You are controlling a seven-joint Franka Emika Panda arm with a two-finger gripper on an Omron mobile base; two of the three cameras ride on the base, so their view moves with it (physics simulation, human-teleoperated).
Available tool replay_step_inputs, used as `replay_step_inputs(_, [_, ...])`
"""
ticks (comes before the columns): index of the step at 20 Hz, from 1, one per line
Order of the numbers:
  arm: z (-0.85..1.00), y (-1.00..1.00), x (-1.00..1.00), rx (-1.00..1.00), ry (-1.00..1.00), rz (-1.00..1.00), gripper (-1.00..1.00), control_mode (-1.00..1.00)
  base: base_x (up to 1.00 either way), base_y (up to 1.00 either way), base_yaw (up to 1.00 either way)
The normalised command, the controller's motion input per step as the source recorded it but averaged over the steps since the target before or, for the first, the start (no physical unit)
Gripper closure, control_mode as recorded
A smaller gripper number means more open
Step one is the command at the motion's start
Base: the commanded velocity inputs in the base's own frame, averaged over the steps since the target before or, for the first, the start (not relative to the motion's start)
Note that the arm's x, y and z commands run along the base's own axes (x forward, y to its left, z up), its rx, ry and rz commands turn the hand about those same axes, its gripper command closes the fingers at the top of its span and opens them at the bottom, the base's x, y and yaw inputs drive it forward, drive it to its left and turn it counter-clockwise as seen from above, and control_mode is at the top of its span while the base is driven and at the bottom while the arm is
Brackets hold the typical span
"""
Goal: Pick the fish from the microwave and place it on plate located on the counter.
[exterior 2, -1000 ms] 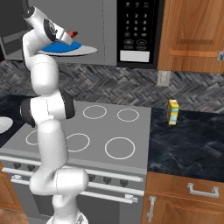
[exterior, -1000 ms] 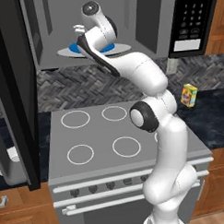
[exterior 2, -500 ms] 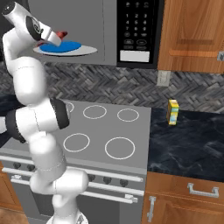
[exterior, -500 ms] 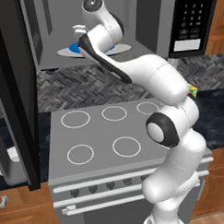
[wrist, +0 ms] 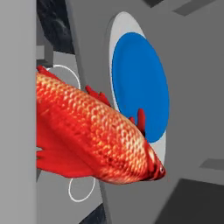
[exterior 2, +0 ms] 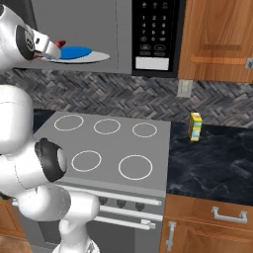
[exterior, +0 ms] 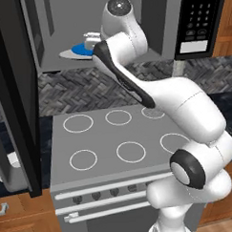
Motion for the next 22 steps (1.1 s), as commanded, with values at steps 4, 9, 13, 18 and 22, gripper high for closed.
replay_step_inputs(4, [0.00, 0.00, -0.99, -0.02, 0.04, 0.30, 1.00, -1.00, 0.00, 0.00, 0.00])
replay_step_inputs(9, [-0.14, 0.08, -0.60, -0.01, 0.14, 0.32, 1.00, -1.00, 0.00, 0.00, 0.00])
replay_step_inputs(13, [-0.46, 0.16, -0.54, -0.08, 0.11, 0.28, 1.00, -1.00, 0.00, 0.00, 0.00])
replay_step_inputs(18, [-0.50, 0.24, -0.26, -0.08, 0.05, 0.24, 1.00, -1.00, 0.00, 0.00, 0.00])
replay_step_inputs(22, [-0.40, 0.29, 0.00, -0.06, 0.03, 0.19, 1.00, -1.00, 0.00, 0.00, 0.00])
